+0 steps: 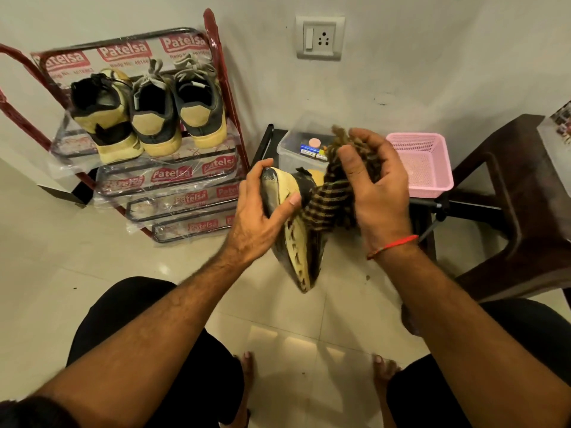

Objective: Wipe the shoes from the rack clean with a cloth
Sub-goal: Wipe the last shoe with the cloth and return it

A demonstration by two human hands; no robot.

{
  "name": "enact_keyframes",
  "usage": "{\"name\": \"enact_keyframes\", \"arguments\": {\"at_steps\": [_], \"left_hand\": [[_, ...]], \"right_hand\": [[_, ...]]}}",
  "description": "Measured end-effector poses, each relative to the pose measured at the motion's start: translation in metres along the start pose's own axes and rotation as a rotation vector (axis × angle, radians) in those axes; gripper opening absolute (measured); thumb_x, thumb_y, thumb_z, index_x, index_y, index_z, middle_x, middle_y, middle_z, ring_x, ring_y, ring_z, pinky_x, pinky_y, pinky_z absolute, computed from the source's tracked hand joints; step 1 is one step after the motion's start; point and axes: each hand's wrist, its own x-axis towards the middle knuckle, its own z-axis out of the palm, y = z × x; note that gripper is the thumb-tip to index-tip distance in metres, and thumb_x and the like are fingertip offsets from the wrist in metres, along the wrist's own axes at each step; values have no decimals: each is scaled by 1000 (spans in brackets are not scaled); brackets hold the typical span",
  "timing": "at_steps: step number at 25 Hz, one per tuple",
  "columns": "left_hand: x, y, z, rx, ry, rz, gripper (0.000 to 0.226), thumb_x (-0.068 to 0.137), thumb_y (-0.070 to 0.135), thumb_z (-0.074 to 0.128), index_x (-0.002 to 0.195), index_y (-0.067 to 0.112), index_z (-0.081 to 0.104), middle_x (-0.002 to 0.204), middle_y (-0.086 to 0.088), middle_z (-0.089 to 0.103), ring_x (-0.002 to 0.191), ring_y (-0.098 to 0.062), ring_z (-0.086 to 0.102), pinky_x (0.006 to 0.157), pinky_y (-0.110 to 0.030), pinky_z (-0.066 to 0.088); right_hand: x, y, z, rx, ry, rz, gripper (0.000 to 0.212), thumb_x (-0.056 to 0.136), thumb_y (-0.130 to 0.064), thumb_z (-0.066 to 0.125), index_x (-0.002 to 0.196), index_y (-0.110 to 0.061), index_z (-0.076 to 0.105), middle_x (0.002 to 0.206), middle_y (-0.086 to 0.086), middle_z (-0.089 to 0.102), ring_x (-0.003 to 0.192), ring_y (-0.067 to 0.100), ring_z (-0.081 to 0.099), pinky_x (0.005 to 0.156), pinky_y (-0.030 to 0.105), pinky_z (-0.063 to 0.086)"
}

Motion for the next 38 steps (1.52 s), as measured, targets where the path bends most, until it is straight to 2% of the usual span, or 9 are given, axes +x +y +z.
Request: {"name": "enact_keyframes", "arguments": {"at_steps": [3,7,12,15,18,23,28,33,38], "left_hand": [[-5,6,8,22,-25,96,76,91,68,48,153,29,31,144,0,43,131,-12,47,108,-44,48],[-7,4,10,25,-35,134,79,92,74,41,155,28,27,144,-3,41,127,-12,50,103,-41,51],[5,0,7,-80,82,14,67,93,79,32,150,43,31,136,-7,56,121,-25,58,98,-57,51],[7,3,8,-101,84,-10,66,94,77,33,149,41,35,133,-5,59,118,-25,60,96,-57,53],[3,9,8,-69,-20,90,62,98,63,40,153,35,34,138,-1,53,123,-22,55,99,-54,52],[-10,15,9,54,-166,328,68,96,54,50,156,25,36,141,-5,45,129,-11,47,107,-33,47],[-16,25,18,233,-304,403,68,91,62,53,152,45,29,149,-7,32,132,-23,41,102,-47,51],[-16,22,20,106,-165,351,63,95,59,44,153,38,31,145,-2,39,128,-12,47,101,-37,51],[-12,16,20,77,-22,249,58,99,56,38,153,35,37,141,-2,46,123,-7,49,100,-30,47]], "right_hand": [[-27,21,15,-510,-303,-267,40,97,-27,60,132,-9,58,132,11,55,126,21,51,109,38,41],[-45,29,13,-679,-292,-335,48,100,-38,44,140,-13,52,138,8,51,123,28,45,104,44,40],[-60,25,3,-1080,-446,-422,81,83,-50,62,153,-22,32,150,7,37,125,30,38,97,42,40],[-50,26,4,-899,-341,-512,52,90,-21,55,141,-10,52,136,14,53,117,32,51,99,44,47],[-28,14,2,-723,-239,-421,40,87,-6,61,127,-6,62,123,12,61,117,28,55,104,36,44],[1,9,-11,-794,-243,-98,38,91,-6,63,128,-12,63,122,8,61,115,20,56,100,21,40],[7,22,-23,-888,-184,-46,36,91,-10,63,127,-14,63,123,11,61,116,25,55,93,14,28],[-12,10,-9,-852,-118,-87,34,95,-10,59,128,-12,60,123,10,61,114,23,57,100,31,44],[-31,2,-2,-910,-206,-107,35,93,-11,55,128,-9,56,122,11,54,110,24,54,93,33,46]]}}
